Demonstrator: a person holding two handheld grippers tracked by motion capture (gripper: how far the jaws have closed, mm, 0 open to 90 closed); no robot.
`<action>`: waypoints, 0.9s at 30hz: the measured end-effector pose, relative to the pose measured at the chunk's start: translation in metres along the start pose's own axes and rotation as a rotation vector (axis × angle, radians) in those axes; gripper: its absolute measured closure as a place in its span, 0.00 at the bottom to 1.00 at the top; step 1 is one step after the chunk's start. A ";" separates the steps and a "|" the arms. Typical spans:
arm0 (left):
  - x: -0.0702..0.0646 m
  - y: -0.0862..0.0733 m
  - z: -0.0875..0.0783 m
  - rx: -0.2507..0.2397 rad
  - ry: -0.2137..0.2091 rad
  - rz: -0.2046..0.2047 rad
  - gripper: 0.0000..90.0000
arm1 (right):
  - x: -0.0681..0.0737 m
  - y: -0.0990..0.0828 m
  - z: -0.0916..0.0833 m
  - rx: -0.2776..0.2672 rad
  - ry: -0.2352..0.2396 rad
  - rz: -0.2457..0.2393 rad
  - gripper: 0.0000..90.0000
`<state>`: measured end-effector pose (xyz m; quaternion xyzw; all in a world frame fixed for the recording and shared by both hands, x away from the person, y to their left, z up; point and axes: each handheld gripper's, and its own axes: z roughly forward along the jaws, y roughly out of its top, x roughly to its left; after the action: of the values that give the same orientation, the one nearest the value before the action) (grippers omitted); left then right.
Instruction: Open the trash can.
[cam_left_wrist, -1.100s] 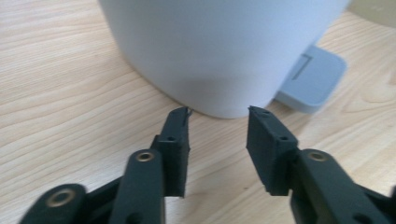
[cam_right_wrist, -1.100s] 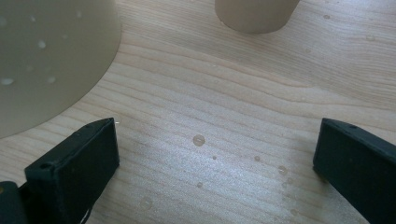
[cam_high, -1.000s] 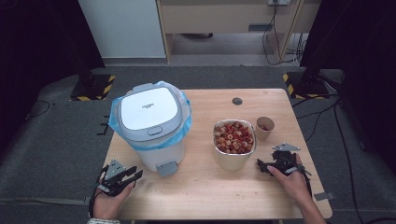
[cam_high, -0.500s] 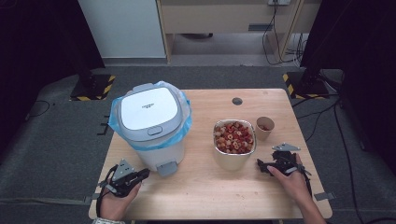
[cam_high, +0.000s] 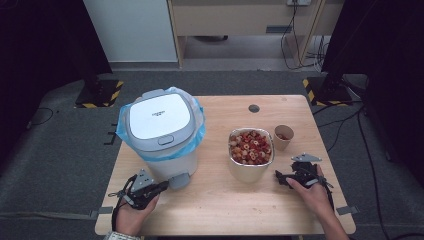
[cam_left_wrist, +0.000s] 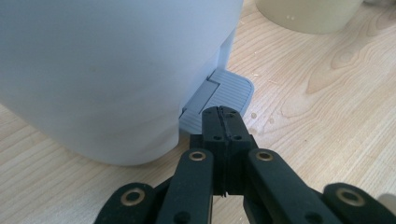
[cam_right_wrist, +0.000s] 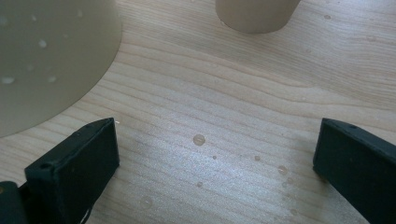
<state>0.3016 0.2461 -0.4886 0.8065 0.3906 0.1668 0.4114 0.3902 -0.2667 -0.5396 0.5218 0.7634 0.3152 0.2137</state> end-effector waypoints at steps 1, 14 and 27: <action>0.000 0.001 0.001 0.001 0.001 0.003 1.00 | 0.000 0.000 0.000 0.000 -0.001 0.000 0.01; -0.008 0.012 0.017 -0.001 -0.011 0.037 1.00 | 0.000 0.000 0.000 0.000 0.001 -0.001 0.01; -0.016 0.023 0.037 0.013 -0.010 0.092 1.00 | 0.000 0.000 0.000 0.000 0.000 0.000 0.01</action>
<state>0.3245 0.2060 -0.4919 0.8271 0.3522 0.1786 0.4000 0.3902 -0.2668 -0.5396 0.5217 0.7635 0.3150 0.2138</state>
